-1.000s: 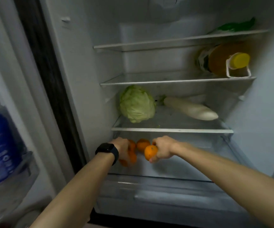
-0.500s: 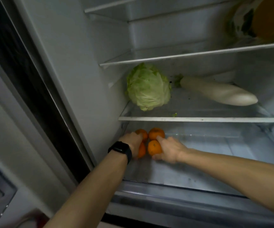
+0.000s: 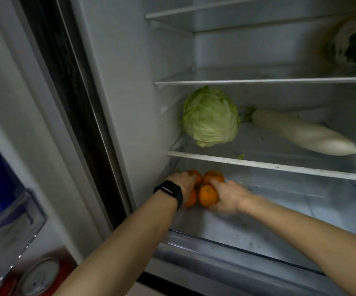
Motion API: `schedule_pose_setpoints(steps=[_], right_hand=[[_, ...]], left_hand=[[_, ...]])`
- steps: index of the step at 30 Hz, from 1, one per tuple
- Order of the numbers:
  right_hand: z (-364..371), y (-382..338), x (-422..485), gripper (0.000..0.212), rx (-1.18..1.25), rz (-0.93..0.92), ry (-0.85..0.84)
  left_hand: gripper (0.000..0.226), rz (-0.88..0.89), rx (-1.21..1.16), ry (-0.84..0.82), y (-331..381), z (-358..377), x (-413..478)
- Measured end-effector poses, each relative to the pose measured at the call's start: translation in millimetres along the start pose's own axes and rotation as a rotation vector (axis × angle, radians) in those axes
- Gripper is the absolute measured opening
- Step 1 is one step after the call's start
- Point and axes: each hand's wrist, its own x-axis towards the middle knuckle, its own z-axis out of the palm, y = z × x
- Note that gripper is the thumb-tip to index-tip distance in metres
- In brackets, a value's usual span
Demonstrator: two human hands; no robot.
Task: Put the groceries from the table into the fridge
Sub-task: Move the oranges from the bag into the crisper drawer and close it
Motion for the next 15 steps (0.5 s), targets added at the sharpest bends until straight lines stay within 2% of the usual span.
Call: schedule_pose_setpoints(steps=[2,6,8,10,12,15], right_hand=[[-16.9,0.6,-3.1,0.063,-0.091,-0.017,-0.040],[-47.4,0.9,-25.9,0.059,-0.178,0.004,-0.109],[-61.1,-0.6,-44.6,0.053,-0.173,0.003,-0.095],[-73.8,-5.4,-69.6,0.049,-0.113,-0.004,-0.066],[-83.4,-14.6,-100.0,0.044,-0.020,-0.022,0.012],[-84.4,-35.3,-150.7,0.035,0.145,-0.086,0.259]], left_hand=[[0.041,-0.001,-0.008,-0.005,1.0,-4.1,-6.7],[0.014,-0.023,0.052,-0.019,6.7,-20.9,-26.3],[0.011,-0.033,0.045,0.015,11.1,-35.8,-40.7],[0.020,-0.047,0.046,0.089,16.1,-48.6,-59.9],[0.035,-0.059,0.027,0.244,22.0,-57.3,-89.8],[0.041,-0.020,-0.052,0.440,28.4,-53.2,-149.4]])
